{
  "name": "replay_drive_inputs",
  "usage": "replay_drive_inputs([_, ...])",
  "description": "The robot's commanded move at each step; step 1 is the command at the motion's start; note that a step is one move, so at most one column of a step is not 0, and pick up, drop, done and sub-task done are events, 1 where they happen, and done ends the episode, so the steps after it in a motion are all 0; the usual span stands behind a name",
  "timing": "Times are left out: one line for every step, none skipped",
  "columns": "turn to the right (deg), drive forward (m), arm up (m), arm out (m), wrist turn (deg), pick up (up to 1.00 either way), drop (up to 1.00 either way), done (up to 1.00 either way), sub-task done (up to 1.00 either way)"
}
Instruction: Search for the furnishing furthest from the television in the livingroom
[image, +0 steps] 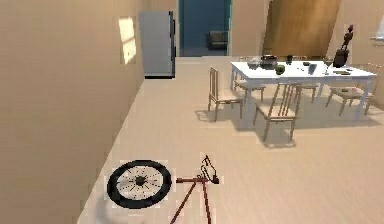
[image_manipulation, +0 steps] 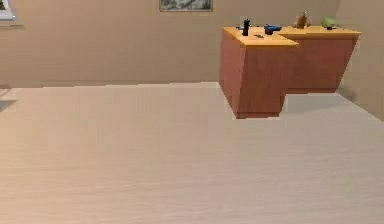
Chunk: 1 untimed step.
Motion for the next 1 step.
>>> replay_drive_inputs([0.0,0.35,0.00,0.00,0.0,0.00,0.00,0.00,0.00])
